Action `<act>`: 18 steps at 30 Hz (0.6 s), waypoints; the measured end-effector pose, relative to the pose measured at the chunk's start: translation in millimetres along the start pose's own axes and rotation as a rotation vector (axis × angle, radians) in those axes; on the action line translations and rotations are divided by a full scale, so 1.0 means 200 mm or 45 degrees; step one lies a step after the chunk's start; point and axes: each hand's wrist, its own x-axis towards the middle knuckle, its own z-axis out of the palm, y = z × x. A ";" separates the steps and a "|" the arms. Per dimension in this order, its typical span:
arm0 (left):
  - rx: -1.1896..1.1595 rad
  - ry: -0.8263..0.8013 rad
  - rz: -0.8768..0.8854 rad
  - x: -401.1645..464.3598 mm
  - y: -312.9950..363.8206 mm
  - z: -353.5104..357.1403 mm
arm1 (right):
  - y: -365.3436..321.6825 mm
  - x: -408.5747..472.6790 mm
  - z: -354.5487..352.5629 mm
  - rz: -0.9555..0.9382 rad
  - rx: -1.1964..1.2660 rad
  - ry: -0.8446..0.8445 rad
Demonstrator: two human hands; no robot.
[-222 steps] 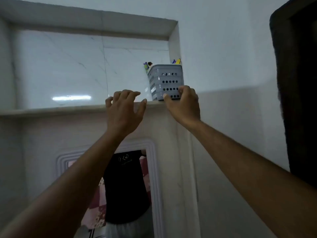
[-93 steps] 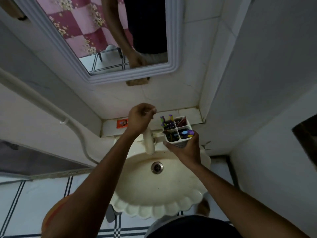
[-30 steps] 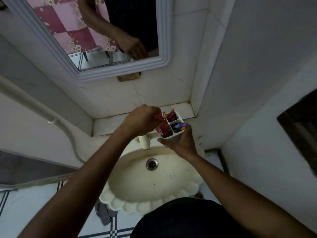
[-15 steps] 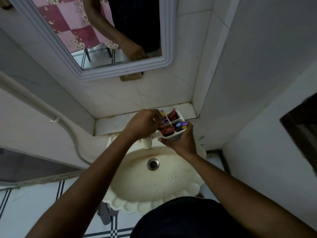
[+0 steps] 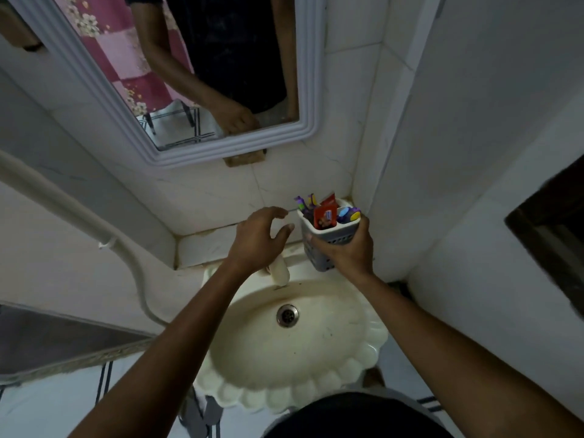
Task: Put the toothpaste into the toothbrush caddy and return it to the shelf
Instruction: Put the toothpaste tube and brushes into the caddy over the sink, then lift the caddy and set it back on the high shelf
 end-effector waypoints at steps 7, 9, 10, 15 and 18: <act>0.013 0.024 0.002 -0.06 0.08 0.01 | -0.07 -0.03 -0.12 -0.065 0.055 0.093; 0.012 0.066 -0.022 -0.10 0.14 0.01 | -0.08 -0.04 -0.18 -0.098 0.049 0.108; 0.005 0.085 -0.034 -0.12 0.16 0.01 | -0.09 -0.04 -0.21 -0.124 0.053 0.102; 0.016 0.173 -0.102 -0.23 0.34 0.03 | -0.16 -0.04 -0.38 -0.220 0.071 0.041; 0.018 0.235 -0.121 -0.27 0.49 0.02 | -0.25 -0.03 -0.51 -0.257 0.096 0.049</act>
